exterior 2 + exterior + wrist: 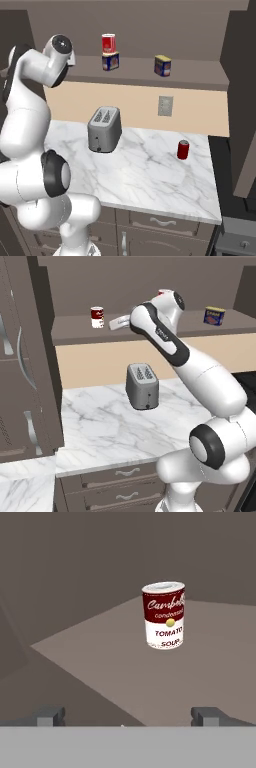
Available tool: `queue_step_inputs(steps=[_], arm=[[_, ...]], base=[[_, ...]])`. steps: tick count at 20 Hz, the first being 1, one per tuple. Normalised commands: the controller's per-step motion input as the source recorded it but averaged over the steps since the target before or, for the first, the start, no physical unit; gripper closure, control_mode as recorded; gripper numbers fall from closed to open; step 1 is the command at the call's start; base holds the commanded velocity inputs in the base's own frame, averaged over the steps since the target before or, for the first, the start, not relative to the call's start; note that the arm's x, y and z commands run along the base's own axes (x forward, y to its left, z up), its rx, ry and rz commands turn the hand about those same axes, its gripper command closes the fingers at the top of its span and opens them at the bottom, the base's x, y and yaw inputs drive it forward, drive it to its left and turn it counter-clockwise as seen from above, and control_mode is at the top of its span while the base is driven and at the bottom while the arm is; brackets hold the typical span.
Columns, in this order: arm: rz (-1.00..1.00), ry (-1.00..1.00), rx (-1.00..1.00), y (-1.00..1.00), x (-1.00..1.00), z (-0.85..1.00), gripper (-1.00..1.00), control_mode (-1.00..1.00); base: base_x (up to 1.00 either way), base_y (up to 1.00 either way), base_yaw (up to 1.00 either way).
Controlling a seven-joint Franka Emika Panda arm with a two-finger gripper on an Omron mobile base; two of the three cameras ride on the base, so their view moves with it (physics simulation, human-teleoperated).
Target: Stack two cans on top of the other two cans in the cabinet.
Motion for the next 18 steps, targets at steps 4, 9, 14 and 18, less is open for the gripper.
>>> queue_step_inputs(steps=[4,9,14,18], arm=[[0.0,0.0,0.0,0.17,0.15,0.0,-1.0,-1.0],[0.0,0.0,-0.02,0.06,0.19,0.0,-1.0,-1.0],[0.0,0.0,-0.03,0.05,0.17,0.0,-1.0,-1.0],[0.0,0.0,-0.01,0.12,0.11,0.0,-1.0,-1.0]], base=[[0.0,0.0,0.0],[0.0,0.0,0.0],[0.0,0.0,0.0],[0.0,0.0,0.0]])
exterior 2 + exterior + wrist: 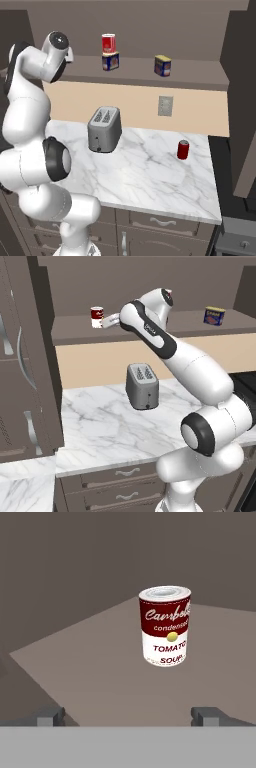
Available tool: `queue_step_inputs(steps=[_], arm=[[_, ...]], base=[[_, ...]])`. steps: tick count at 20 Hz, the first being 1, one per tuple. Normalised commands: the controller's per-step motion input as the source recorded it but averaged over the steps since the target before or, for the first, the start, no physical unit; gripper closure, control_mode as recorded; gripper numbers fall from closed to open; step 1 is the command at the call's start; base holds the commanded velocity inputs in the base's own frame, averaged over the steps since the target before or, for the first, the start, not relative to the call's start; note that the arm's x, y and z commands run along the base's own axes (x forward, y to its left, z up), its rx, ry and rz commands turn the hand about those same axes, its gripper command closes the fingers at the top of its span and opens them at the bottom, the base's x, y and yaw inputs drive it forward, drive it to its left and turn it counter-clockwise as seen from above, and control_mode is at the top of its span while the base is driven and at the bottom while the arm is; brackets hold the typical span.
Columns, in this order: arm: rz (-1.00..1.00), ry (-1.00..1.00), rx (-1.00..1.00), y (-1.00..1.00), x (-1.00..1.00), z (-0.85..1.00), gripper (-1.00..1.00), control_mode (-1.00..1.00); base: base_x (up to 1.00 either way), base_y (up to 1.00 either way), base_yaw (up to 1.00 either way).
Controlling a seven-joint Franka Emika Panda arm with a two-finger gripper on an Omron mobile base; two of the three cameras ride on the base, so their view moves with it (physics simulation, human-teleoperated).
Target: Stack two cans on top of the other two cans in the cabinet.
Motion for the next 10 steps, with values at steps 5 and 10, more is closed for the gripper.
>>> queue_step_inputs(steps=[5,10], arm=[[0.0,0.0,0.0,0.14,0.13,0.0,-1.0,-1.0],[0.0,0.0,-0.04,0.07,0.16,0.0,-1.0,-1.0]], base=[[0.0,0.0,0.0],[0.0,0.0,0.0]])
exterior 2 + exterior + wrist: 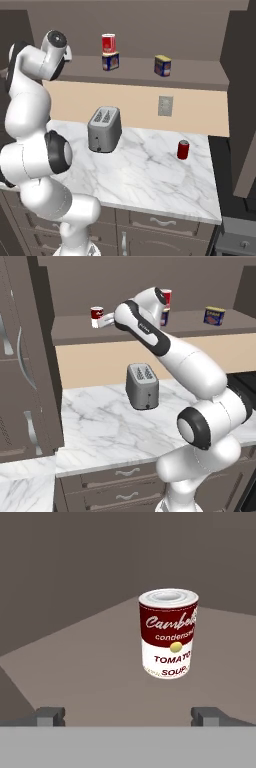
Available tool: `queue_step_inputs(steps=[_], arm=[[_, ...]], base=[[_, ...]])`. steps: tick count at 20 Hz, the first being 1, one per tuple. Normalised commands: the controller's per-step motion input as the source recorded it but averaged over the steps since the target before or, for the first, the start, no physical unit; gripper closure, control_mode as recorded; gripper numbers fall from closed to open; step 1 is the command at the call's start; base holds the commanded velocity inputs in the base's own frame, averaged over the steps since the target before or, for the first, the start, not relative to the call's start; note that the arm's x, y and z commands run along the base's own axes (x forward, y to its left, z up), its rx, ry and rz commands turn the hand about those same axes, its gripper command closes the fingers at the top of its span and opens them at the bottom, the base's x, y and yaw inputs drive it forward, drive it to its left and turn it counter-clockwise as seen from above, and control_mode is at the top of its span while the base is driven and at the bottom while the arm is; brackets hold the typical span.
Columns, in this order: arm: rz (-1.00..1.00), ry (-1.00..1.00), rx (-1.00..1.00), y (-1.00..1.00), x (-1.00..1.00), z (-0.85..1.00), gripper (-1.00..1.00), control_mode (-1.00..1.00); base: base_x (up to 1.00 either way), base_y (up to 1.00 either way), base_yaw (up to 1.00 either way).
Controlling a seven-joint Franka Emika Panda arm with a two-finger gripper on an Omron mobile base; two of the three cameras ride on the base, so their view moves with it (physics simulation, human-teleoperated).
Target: Stack two cans on top of the other two cans in the cabinet.
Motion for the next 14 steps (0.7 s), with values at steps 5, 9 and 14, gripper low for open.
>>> queue_step_inputs(steps=[5,9,14], arm=[[0.0,0.0,-0.06,0.0,0.17,0.0,-1.0,-1.0],[0.0,0.0,-0.03,0.02,0.15,0.0,-1.0,-1.0],[0.0,0.0,0.0,0.08,0.12,0.0,-1.0,-1.0]], base=[[0.0,0.0,0.0],[0.0,0.0,0.0],[0.0,0.0,0.0]])
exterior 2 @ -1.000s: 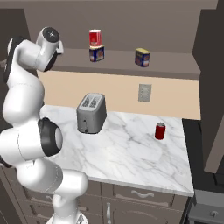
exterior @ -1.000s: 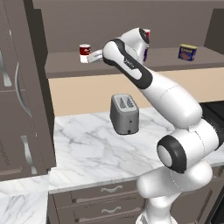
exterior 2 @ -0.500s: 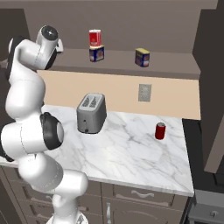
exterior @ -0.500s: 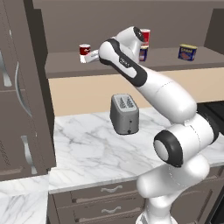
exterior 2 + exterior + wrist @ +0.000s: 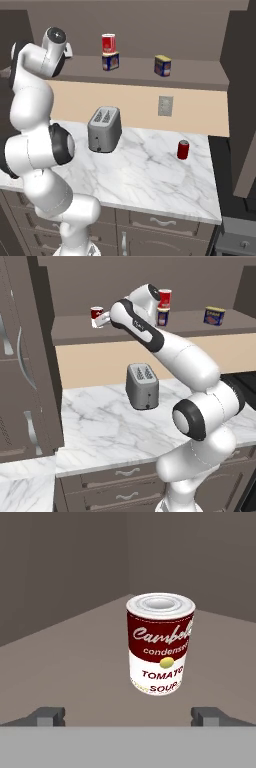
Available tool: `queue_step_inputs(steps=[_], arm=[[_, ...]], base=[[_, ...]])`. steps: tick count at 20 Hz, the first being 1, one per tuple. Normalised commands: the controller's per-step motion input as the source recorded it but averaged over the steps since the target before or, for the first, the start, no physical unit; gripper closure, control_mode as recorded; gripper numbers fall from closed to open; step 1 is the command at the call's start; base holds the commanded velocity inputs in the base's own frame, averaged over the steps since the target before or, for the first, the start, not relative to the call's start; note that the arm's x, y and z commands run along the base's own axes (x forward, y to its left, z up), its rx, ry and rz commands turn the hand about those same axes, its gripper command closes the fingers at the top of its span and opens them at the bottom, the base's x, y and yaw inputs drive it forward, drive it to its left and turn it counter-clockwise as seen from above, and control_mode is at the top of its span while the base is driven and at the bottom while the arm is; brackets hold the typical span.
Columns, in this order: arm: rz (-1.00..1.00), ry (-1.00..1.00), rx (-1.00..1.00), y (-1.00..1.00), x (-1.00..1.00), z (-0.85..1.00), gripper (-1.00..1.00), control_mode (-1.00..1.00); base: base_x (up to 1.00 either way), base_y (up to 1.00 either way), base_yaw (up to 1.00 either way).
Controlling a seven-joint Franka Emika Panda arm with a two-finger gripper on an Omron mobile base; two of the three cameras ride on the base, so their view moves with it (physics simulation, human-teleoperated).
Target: Stack two cans on top of the other two cans in the cabinet.
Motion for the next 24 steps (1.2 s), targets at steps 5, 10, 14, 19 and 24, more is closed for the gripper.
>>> queue_step_inputs(steps=[5,10,14,19,24], arm=[[0.0,0.0,0.0,0.09,0.13,-0.01,-1.0,-1.0],[0.0,0.0,0.0,0.09,0.17,-0.01,-1.0,-1.0],[0.0,0.0,0.0,0.09,0.17,0.0,-1.0,-1.0],[0.0,0.0,0.0,0.05,0.16,-0.03,-1.0,-1.0],[0.0,0.0,0.0,0.04,0.17,-0.02,-1.0,-1.0]], base=[[0.0,0.0,0.0],[0.0,0.0,0.0],[0.0,0.0,0.0],[0.0,0.0,0.0],[0.0,0.0,0.0]])
